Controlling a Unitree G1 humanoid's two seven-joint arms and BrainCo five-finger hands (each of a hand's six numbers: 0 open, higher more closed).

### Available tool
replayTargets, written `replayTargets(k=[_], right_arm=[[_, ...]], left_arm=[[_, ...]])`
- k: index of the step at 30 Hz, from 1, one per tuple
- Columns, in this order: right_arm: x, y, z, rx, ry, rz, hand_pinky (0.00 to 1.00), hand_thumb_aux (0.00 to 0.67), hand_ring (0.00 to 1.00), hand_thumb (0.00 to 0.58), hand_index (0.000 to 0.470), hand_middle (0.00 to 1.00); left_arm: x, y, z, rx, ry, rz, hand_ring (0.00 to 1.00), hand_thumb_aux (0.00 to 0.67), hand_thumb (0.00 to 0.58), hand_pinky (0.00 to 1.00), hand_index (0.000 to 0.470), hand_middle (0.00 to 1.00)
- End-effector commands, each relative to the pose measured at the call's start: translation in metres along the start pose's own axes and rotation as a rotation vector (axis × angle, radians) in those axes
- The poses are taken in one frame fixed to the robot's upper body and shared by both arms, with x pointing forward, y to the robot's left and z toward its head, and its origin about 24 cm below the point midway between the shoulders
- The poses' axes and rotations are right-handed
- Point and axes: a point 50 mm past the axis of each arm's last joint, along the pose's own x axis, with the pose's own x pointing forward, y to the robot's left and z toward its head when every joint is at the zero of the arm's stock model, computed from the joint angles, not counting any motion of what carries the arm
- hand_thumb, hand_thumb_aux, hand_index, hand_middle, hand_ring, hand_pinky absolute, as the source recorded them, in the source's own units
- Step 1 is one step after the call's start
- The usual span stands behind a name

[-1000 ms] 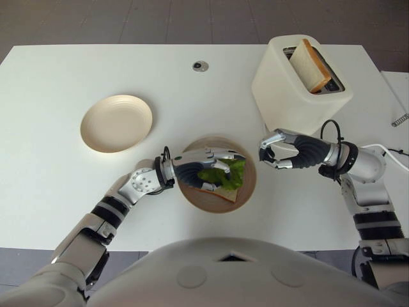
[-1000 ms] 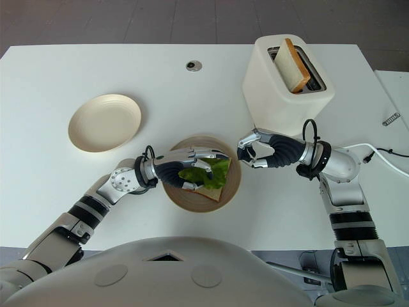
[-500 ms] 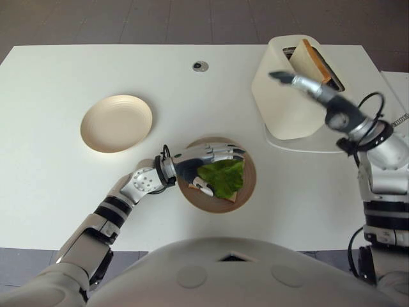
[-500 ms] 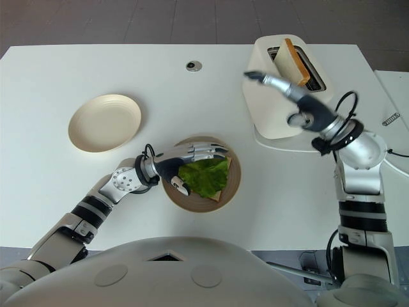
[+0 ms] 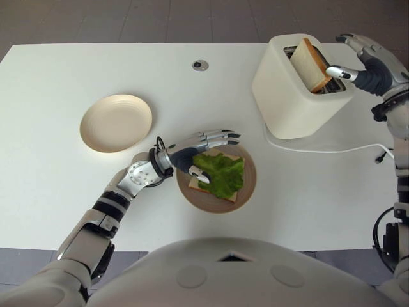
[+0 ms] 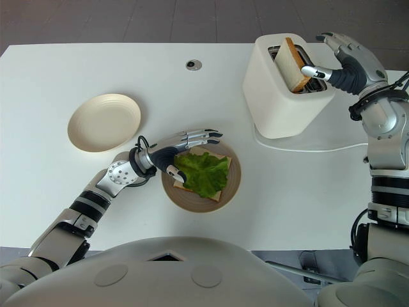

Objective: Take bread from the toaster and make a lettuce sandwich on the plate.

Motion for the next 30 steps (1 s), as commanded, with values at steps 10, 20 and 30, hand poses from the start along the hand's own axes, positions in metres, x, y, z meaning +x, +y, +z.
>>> replayTargets(k=[10, 20, 30], right_arm=[[0.003, 0.028, 0.009, 0.028, -0.048, 0.145, 0.0, 0.194, 0.0, 0.288, 0.136, 0.0], [0.017, -0.008, 0.03, 0.217, -0.135, -0.16, 1.0, 0.67, 1.0, 0.58, 0.47, 1.0], [0.005, -0.053, 0.039, 0.461, -0.262, -0.472, 1.0, 0.67, 1.0, 0.58, 0.47, 1.0]], left_arm=[[-0.002, 0.004, 0.0, -0.021, -0.014, 0.005, 0.0, 0.0, 0.0, 0.0, 0.0, 0.0], [0.001, 0.01, 0.001, -0.005, -0.035, 0.063, 0.0, 0.0, 0.0, 0.0, 0.0, 0.0], [-0.01, 0.056, 0.006, -0.027, -0.121, 0.423, 0.0, 0.0, 0.0, 0.0, 0.0, 0.0]])
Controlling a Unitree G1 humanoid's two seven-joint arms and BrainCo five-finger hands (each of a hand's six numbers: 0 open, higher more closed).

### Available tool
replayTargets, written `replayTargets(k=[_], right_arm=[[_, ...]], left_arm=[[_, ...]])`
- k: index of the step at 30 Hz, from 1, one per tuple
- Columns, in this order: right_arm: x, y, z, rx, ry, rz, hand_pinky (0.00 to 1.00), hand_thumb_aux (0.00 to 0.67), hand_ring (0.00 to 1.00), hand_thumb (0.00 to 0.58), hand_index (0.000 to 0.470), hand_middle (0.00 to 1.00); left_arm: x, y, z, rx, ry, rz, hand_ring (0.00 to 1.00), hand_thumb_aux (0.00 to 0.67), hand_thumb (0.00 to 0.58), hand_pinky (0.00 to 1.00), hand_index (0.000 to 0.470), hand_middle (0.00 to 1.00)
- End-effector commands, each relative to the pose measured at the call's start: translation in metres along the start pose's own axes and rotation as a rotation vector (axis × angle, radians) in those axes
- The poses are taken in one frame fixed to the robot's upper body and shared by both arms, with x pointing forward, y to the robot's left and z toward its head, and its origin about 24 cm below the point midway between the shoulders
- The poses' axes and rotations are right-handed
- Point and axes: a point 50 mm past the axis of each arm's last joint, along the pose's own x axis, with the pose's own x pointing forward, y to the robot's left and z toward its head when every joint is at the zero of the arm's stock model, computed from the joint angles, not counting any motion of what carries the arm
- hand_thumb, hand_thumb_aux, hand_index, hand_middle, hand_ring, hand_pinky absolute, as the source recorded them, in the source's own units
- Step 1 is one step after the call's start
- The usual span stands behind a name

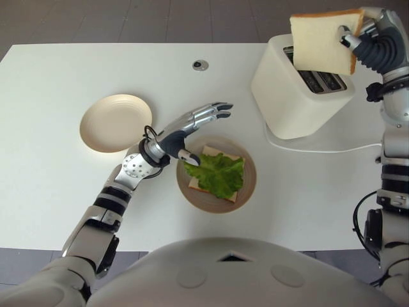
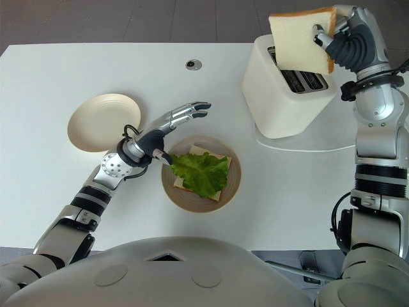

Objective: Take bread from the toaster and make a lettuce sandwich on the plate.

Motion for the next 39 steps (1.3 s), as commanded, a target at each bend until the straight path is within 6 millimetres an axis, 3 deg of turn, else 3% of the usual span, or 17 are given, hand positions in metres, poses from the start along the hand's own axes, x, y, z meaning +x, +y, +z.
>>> replayTargets(k=[1, 6, 9, 12, 15, 17, 20, 25, 32, 39], right_arm=[[0.0, -0.015, 0.019, 0.178, -0.098, -0.085, 1.0, 0.67, 1.0, 0.58, 0.47, 1.0], [-0.015, -0.003, 0.04, 0.463, -0.189, 0.081, 1.0, 0.67, 1.0, 0.58, 0.47, 1.0], [-0.027, 0.011, 0.056, 0.585, -0.25, 0.269, 1.0, 0.67, 1.0, 0.58, 0.47, 1.0], [-0.043, 0.042, 0.07, 0.654, -0.283, 0.522, 1.0, 0.67, 1.0, 0.58, 0.47, 1.0], [-0.069, 0.076, 0.07, 0.643, -0.289, 0.791, 1.0, 0.67, 1.0, 0.58, 0.47, 1.0], [-0.074, 0.089, 0.07, 0.598, -0.31, 0.905, 1.0, 0.67, 1.0, 0.58, 0.47, 1.0], [-0.065, 0.097, 0.076, 0.502, -0.362, 1.043, 1.0, 0.67, 1.0, 0.58, 0.47, 1.0], [-0.049, 0.129, 0.083, 0.434, -0.397, 1.33, 1.0, 0.67, 1.0, 0.58, 0.47, 1.0], [-0.033, 0.159, 0.09, 0.411, -0.385, 1.46, 1.0, 0.67, 1.0, 0.58, 0.47, 1.0], [-0.029, 0.189, 0.08, 0.392, -0.295, 1.454, 1.0, 0.67, 1.0, 0.58, 0.47, 1.0]], left_arm=[[-0.002, 0.022, 0.002, -0.039, -0.031, 0.129, 0.0, 0.0, 0.0, 0.0, 0.0, 0.0], [-0.011, 0.046, 0.004, -0.097, -0.056, 0.256, 0.0, 0.0, 0.0, 0.0, 0.0, 0.0], [-0.015, 0.055, 0.005, -0.127, -0.068, 0.293, 0.0, 0.0, 0.0, 0.0, 0.0, 0.0], [-0.019, 0.066, 0.013, -0.177, -0.116, 0.342, 0.0, 0.0, 0.0, 0.0, 0.0, 0.0], [-0.025, 0.074, 0.022, -0.26, -0.175, 0.371, 0.0, 0.0, 0.0, 0.0, 0.0, 0.0], [-0.028, 0.076, 0.024, -0.285, -0.184, 0.353, 0.0, 0.0, 0.0, 0.0, 0.0, 0.0], [-0.032, 0.071, 0.031, -0.323, -0.214, 0.259, 0.0, 0.0, 0.0, 0.0, 0.0, 0.0], [-0.041, 0.058, 0.047, -0.359, -0.243, 0.046, 0.0, 0.0, 0.0, 0.0, 0.0, 0.0], [-0.044, 0.037, 0.048, -0.377, -0.199, -0.181, 0.0, 0.0, 0.0, 0.0, 0.0, 0.0], [-0.042, 0.004, 0.024, -0.328, -0.035, -0.373, 0.0, 0.0, 0.0, 0.0, 0.0, 0.0]])
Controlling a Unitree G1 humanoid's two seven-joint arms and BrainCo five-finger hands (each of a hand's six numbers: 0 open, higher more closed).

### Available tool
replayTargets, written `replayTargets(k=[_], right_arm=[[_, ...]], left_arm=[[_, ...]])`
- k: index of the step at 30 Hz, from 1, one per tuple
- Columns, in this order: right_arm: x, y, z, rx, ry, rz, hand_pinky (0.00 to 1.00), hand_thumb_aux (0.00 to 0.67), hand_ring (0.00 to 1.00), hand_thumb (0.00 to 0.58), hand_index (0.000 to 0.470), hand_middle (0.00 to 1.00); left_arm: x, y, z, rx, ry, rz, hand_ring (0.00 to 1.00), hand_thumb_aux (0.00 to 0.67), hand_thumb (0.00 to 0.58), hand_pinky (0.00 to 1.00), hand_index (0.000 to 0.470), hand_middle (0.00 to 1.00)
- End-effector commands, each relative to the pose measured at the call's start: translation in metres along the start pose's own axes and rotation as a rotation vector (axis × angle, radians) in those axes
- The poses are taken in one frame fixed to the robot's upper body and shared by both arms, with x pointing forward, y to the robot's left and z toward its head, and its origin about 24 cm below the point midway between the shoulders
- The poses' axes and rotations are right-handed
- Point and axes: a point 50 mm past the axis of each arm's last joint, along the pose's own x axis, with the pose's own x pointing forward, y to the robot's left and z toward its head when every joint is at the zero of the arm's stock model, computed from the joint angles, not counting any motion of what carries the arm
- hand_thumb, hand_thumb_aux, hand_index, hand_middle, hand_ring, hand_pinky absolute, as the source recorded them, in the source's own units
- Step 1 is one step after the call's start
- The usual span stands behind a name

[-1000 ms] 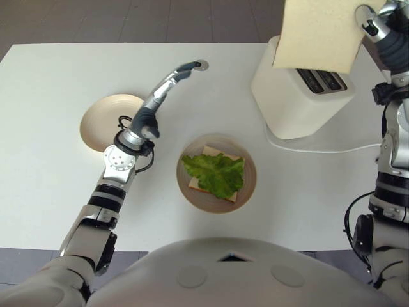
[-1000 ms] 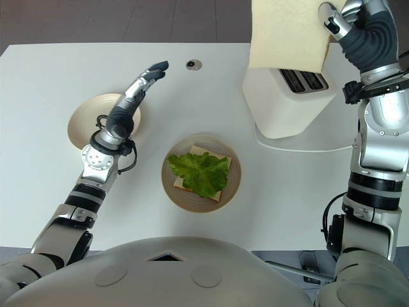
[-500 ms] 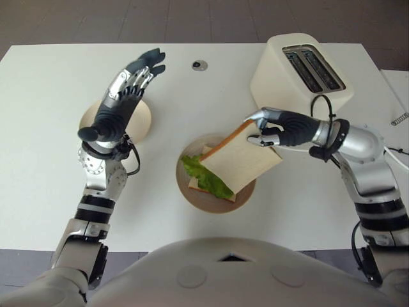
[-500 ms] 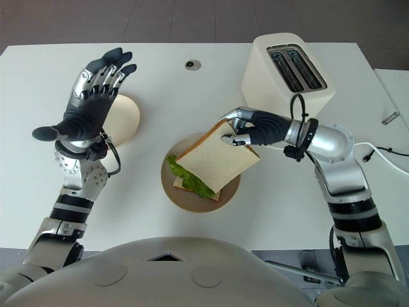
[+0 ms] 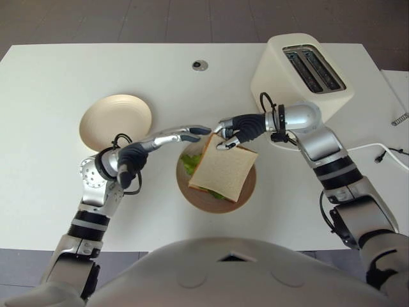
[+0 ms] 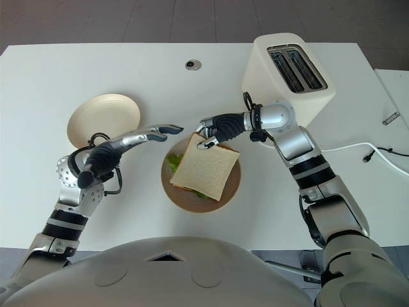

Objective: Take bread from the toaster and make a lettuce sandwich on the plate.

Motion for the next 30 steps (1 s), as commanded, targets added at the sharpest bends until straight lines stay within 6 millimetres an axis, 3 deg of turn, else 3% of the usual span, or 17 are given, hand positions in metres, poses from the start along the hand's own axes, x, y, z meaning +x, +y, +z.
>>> replayTargets(k=[1, 8, 16, 17, 18, 20, 22, 24, 25, 30], right_arm=[[0.011, -0.004, -0.012, -0.01, 0.06, -0.022, 1.0, 0.67, 1.0, 0.58, 0.47, 1.0], [0.023, 0.006, -0.033, -0.024, 0.131, -0.003, 1.0, 0.67, 1.0, 0.58, 0.47, 1.0], [0.024, 0.002, -0.029, -0.029, 0.103, -0.064, 1.0, 0.652, 1.0, 0.58, 0.457, 1.0], [0.023, -0.002, -0.028, -0.03, 0.099, -0.098, 1.0, 0.368, 1.0, 0.462, 0.258, 1.0], [0.022, -0.008, -0.027, -0.03, 0.102, -0.153, 1.0, 0.0, 1.0, 0.0, 0.0, 1.0], [0.02, -0.02, -0.028, -0.022, 0.111, -0.259, 1.0, 0.0, 1.0, 0.0, 0.0, 1.0], [0.016, -0.031, -0.029, 0.007, 0.106, -0.364, 0.88, 0.0, 0.88, 0.0, 0.0, 0.88], [0.011, -0.044, -0.027, 0.036, 0.088, -0.485, 0.16, 0.0, 0.16, 0.0, 0.0, 0.16], [0.008, -0.049, -0.026, 0.048, 0.08, -0.544, 0.0, 0.0, 0.0, 0.0, 0.0, 0.0], [-0.004, -0.064, -0.021, 0.073, 0.024, -0.743, 0.0, 0.0, 0.0, 0.0, 0.0, 0.0]], left_arm=[[0.003, -0.011, -0.02, 0.015, 0.129, -0.109, 0.0, 0.0, 0.0, 0.0, 0.0, 0.0], [-0.004, -0.034, -0.061, 0.041, 0.392, -0.312, 0.0, 0.0, 0.0, 0.0, 0.0, 0.0], [-0.011, -0.05, -0.067, 0.015, 0.429, -0.396, 0.0, 0.0, 0.0, 0.0, 0.0, 0.0], [-0.013, -0.051, -0.067, 0.016, 0.434, -0.403, 0.0, 0.0, 0.0, 0.0, 0.0, 0.0], [-0.013, -0.051, -0.066, 0.018, 0.436, -0.407, 0.0, 0.0, 0.0, 0.0, 0.0, 0.0], [-0.014, -0.052, -0.063, 0.01, 0.417, -0.407, 0.0, 0.0, 0.0, 0.0, 0.0, 0.0], [-0.014, -0.053, -0.062, 0.009, 0.41, -0.412, 0.0, 0.0, 0.0, 0.0, 0.0, 0.0], [-0.015, -0.054, -0.062, 0.009, 0.415, -0.418, 0.0, 0.0, 0.0, 0.0, 0.0, 0.0], [-0.016, -0.054, -0.062, 0.008, 0.416, -0.422, 0.0, 0.0, 0.0, 0.0, 0.0, 0.0], [-0.018, -0.052, -0.061, 0.014, 0.42, -0.427, 0.0, 0.0, 0.0, 0.0, 0.0, 0.0]])
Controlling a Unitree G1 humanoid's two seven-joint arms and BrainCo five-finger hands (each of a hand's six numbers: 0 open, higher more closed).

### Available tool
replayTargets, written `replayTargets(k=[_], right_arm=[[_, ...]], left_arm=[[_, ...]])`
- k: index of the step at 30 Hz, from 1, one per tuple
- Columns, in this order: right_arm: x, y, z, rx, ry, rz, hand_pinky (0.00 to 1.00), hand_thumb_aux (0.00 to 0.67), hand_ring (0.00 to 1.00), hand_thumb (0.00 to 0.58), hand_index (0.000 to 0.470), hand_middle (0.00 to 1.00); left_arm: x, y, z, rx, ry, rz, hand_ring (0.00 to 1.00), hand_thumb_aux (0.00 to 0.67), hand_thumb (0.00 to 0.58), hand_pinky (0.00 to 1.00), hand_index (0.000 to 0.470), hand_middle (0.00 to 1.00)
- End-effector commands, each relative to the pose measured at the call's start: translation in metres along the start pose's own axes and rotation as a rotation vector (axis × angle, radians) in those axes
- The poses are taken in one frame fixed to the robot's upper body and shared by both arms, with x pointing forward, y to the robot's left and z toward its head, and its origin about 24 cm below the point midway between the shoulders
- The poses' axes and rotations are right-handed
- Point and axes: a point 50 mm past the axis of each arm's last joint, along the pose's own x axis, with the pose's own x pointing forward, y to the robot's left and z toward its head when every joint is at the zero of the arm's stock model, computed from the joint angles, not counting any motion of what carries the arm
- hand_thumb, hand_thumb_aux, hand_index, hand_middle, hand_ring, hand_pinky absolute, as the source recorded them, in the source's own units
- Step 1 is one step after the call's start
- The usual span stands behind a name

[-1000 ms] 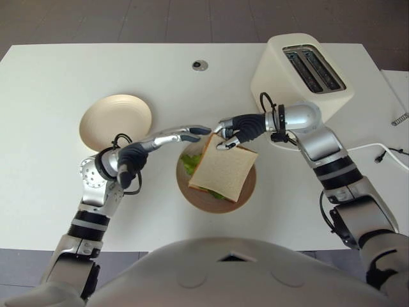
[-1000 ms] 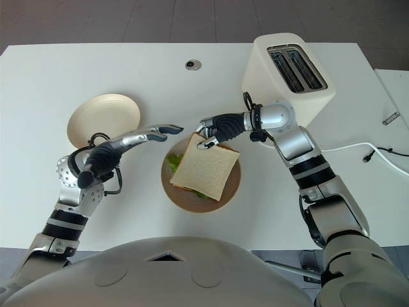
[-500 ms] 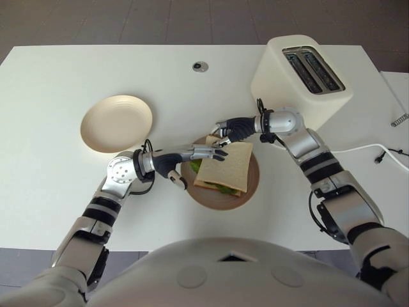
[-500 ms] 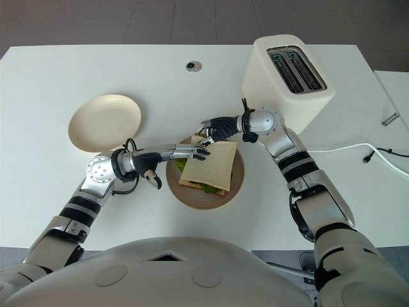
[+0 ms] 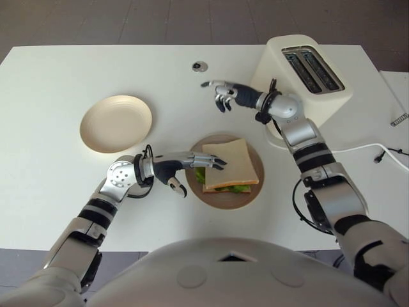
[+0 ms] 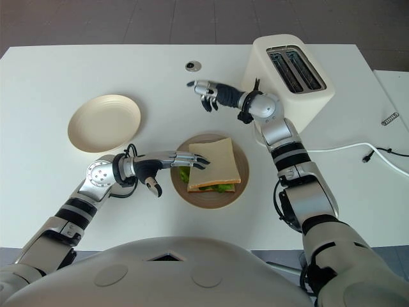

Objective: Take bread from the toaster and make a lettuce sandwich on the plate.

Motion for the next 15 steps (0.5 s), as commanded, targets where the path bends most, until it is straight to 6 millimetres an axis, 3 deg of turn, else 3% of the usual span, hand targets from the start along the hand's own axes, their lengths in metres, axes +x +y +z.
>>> replayTargets(k=[1, 4, 6, 8, 9, 10, 11, 12, 13, 14, 15], right_arm=[[-0.003, -0.015, 0.008, 0.049, -0.055, -0.128, 0.0, 0.0, 0.0, 0.0, 0.0, 0.0], [-0.019, -0.014, 0.024, 0.137, -0.214, -0.093, 0.0, 0.0, 0.0, 0.0, 0.0, 0.0], [-0.038, -0.007, 0.03, 0.204, -0.318, 0.033, 0.0, 0.0, 0.0, 0.0, 0.0, 0.0], [-0.06, -0.004, 0.027, 0.296, -0.391, 0.149, 0.0, 0.0, 0.0, 0.0, 0.0, 0.0], [-0.072, -0.002, 0.026, 0.315, -0.416, 0.217, 0.22, 0.179, 0.22, 0.268, 0.125, 0.22], [-0.083, 0.001, 0.025, 0.318, -0.435, 0.275, 0.29, 0.255, 0.29, 0.357, 0.179, 0.29], [-0.094, 0.005, 0.024, 0.306, -0.451, 0.333, 0.27, 0.208, 0.27, 0.304, 0.146, 0.27], [-0.105, 0.011, 0.022, 0.288, -0.453, 0.4, 0.27, 0.194, 0.27, 0.288, 0.136, 0.27], [-0.115, 0.015, 0.02, 0.276, -0.448, 0.451, 0.29, 0.37, 0.29, 0.464, 0.26, 0.29], [-0.123, 0.019, 0.015, 0.27, -0.435, 0.493, 0.34, 0.455, 0.34, 0.52, 0.319, 0.34], [-0.131, 0.022, 0.011, 0.27, -0.417, 0.527, 0.5, 0.625, 0.5, 0.577, 0.439, 0.5]], left_arm=[[-0.01, -0.019, -0.011, -0.054, 0.098, -0.111, 0.0, 0.0, 0.0, 0.0, 0.0, 0.0], [-0.011, 0.009, -0.005, 0.01, 0.058, 0.076, 0.0, 0.0, 0.0, 0.0, 0.0, 0.0], [-0.013, 0.03, 0.005, 0.042, -0.013, 0.224, 0.0, 0.0, 0.0, 0.0, 0.0, 0.0], [-0.016, 0.036, 0.016, 0.038, -0.084, 0.261, 0.0, 0.0, 0.0, 0.0, 0.0, 0.0], [-0.019, 0.036, 0.021, 0.029, -0.109, 0.255, 0.0, 0.042, 0.071, 0.0, 0.029, 0.0], [-0.021, 0.036, 0.024, 0.02, -0.125, 0.251, 0.0, 0.076, 0.124, 0.0, 0.053, 0.0], [-0.024, 0.036, 0.026, 0.011, -0.136, 0.249, 0.0, 0.158, 0.241, 0.0, 0.111, 0.0], [-0.028, 0.035, 0.028, 0.003, -0.143, 0.245, 0.0, 0.192, 0.285, 0.0, 0.135, 0.0], [-0.031, 0.035, 0.031, -0.005, -0.154, 0.243, 0.0, 0.218, 0.316, 0.0, 0.153, 0.0], [-0.033, 0.034, 0.034, -0.019, -0.173, 0.237, 0.0, 0.257, 0.36, 0.0, 0.181, 0.0], [-0.035, 0.033, 0.037, -0.036, -0.197, 0.228, 0.0, 0.352, 0.449, 0.0, 0.247, 0.0]])
